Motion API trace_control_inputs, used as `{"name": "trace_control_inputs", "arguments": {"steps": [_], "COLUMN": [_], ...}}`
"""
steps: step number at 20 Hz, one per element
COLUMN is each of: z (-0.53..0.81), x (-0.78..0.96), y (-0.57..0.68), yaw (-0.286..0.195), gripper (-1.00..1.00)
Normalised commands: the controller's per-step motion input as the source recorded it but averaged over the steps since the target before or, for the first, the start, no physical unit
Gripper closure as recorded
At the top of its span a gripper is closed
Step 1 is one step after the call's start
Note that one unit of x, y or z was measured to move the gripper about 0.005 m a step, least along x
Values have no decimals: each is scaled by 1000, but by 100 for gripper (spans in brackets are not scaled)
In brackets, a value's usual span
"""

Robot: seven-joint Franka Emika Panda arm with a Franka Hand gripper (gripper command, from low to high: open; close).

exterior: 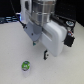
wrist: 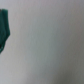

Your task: Open the kcup holder, insert the kcup into the holder, and close the kcup holder

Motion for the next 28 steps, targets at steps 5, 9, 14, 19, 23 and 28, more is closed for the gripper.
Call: {"name": "trace_control_inputs", "arguments": {"steps": [5,9,14,19,23,28], "z": [2,8,-14,-63,-142,-55], "x": [117,555,609,544,329,134], "y": [-682,-486,-381,-102,-66,12], "yaw": [-213,-201,-202,-222,-130,-71], "gripper": [-100,-100,-100,-100,-100,-100]}}
